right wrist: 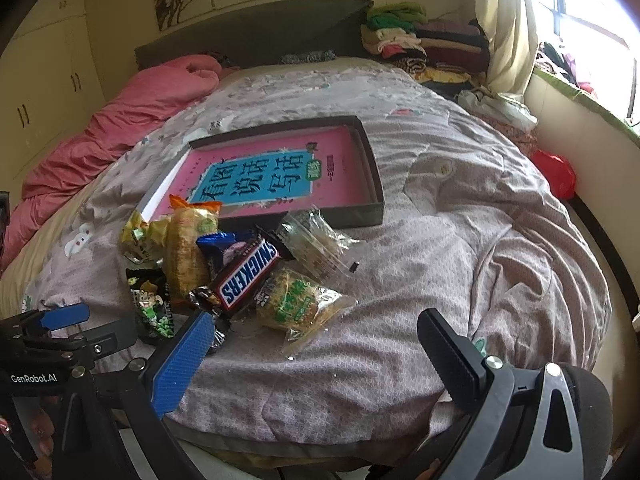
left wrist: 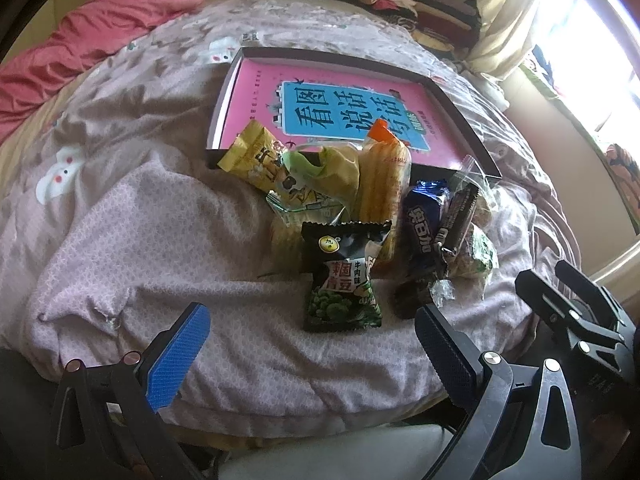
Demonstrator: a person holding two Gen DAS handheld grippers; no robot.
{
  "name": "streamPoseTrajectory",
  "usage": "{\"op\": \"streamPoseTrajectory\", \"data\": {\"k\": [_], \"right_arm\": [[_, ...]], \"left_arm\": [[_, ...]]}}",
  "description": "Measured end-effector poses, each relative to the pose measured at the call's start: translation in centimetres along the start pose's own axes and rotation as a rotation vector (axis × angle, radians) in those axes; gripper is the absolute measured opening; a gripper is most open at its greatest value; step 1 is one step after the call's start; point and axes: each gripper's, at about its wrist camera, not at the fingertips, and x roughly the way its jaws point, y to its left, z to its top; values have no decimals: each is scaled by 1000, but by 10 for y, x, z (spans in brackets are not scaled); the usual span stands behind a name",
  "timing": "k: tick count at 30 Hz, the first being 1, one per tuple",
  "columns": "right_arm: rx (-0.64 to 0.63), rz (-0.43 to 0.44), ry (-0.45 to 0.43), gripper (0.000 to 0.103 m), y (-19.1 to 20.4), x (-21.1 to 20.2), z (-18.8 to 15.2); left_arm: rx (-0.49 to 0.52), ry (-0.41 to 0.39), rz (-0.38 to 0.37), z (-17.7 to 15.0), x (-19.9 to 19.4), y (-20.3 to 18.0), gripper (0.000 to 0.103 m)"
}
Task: Organize snacks
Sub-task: 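Grasp the dark green-bean snack packet with the left gripper while the right gripper grasps the clear pastry bag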
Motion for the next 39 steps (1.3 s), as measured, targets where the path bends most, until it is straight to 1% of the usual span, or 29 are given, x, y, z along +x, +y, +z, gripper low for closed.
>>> {"op": "streamPoseTrajectory", "data": {"k": [1, 3, 5, 7, 10, 13, 17, 23, 24, 25, 29, 31, 32, 37, 39], "right_arm": [[2, 0, 9, 102, 0, 2, 0], [6, -3, 22, 102, -1, 7, 1], [9, -7, 42, 102, -2, 13, 2], [12, -11, 72, 102, -3, 21, 2], [20, -17, 97, 102, -4, 31, 3], [24, -14, 111, 102, -5, 41, 5], [9, -7, 133, 102, -4, 53, 6], [-10, -1, 161, 100, 0, 69, 8], [-11, 5, 160, 99, 0, 71, 8], [-10, 11, 161, 97, 0, 71, 8], [0, 47, 170, 89, -2, 79, 10], [8, 68, 179, 78, -3, 82, 11], [11, 77, 180, 75, -4, 83, 11], [33, 121, 162, 61, -8, 79, 13], [48, 132, 153, 59, -11, 76, 14]], "left_arm": [[1, 1, -7, 1, 2, -1, 96], [3, 2, -14, 4, 5, -1, 93], [10, 18, -25, 4, 10, -4, 87], [18, 34, -31, 5, 16, -7, 75], [23, 44, -34, 5, 22, -11, 73], [30, 36, -33, 6, 24, -12, 70], [36, 33, -33, 9, 29, -15, 69], [15, 50, -36, 12, 36, -10, 67], [13, 50, -36, 12, 37, -9, 64], [13, 49, -35, 12, 38, -9, 62], [5, 53, -37, 13, 40, -7, 61], [4, 53, -37, 13, 41, -7, 60], [4, 52, -35, 13, 42, -7, 59], [-8, 56, -39, 15, 46, -4, 50], [-19, 59, -49, 15, 47, -1, 46]]}}
